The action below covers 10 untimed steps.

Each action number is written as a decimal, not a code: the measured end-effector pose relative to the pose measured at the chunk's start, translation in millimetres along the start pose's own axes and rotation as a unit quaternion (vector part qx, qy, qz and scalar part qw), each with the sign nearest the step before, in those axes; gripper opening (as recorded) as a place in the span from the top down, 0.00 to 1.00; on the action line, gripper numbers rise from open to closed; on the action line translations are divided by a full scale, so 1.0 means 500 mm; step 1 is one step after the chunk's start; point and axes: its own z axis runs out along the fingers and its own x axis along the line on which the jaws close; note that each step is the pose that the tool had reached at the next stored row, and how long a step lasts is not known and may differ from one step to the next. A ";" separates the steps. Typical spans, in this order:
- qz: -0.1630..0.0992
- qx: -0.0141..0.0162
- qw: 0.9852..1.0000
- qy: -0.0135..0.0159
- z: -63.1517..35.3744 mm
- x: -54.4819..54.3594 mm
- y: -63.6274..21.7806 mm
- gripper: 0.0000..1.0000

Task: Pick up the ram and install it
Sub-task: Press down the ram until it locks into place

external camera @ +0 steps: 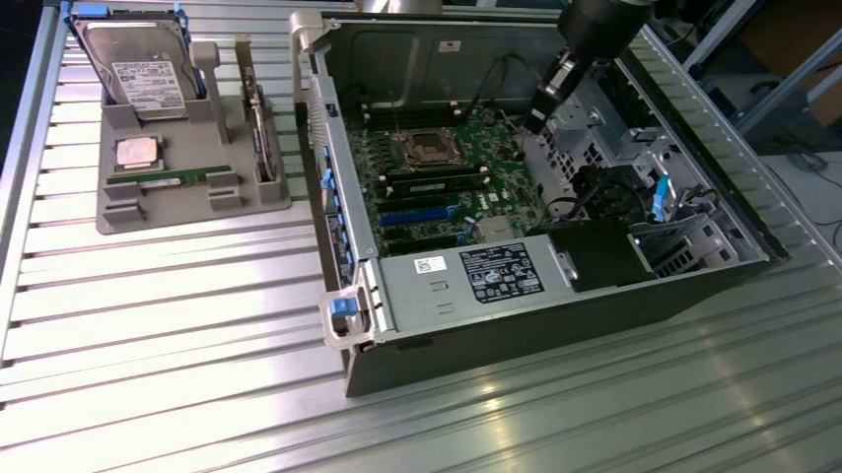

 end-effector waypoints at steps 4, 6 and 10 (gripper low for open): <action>0.025 -0.001 1.000 0.000 0.000 0.000 0.000 0.89; 0.045 -0.002 0.999 -0.001 0.000 0.000 0.000 0.89; 0.085 -0.004 0.996 -0.001 0.000 0.000 0.000 0.89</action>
